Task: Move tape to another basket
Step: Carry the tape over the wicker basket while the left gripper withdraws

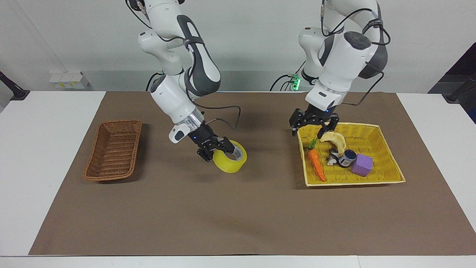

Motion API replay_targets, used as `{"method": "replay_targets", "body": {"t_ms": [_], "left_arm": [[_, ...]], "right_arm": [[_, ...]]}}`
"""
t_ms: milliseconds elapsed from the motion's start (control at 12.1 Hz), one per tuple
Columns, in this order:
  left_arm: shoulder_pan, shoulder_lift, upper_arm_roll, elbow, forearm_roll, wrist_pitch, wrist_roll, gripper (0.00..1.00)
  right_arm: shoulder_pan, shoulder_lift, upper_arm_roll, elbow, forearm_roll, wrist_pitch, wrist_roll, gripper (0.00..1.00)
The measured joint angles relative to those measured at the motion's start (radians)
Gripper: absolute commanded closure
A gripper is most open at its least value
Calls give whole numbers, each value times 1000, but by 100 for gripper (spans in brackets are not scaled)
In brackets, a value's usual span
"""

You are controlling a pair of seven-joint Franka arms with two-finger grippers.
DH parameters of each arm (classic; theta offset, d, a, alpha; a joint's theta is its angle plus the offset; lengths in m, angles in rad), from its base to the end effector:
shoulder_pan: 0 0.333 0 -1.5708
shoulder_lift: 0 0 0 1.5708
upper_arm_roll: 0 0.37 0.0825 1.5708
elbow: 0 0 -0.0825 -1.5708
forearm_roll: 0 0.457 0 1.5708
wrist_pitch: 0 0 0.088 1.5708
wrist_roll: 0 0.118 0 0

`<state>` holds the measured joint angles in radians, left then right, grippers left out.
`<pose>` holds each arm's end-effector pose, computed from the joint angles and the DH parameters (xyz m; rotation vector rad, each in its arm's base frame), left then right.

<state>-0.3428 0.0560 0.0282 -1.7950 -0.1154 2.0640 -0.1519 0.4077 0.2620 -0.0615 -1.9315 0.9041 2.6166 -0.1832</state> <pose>0.6406 -0.2164 0.5544 2.9722 -0.1772 0.2732 0.6808 0.2340 0.3933 -2.4813 0.2099 -0.4440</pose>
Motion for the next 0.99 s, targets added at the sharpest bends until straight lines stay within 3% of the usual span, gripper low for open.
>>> {"method": "replay_targets", "body": {"t_ms": [247,412,660,990], "left_arm": [[136,-53,3,45,10,-125,231,0],[197,-73,4,148,53,-272,327,0],[207,-83,6,273,99,-457,343,0],[210,-79,39,288,103,-551,344,0]], "right_arm": [[-25,0,-1,0,-24,-2,0,100],[-43,0,-1,2,-88,-46,0,100],[-120,0,-2,42,-238,-248,0,100],[-248,-11,-7,148,-383,-507,17,100]]}}
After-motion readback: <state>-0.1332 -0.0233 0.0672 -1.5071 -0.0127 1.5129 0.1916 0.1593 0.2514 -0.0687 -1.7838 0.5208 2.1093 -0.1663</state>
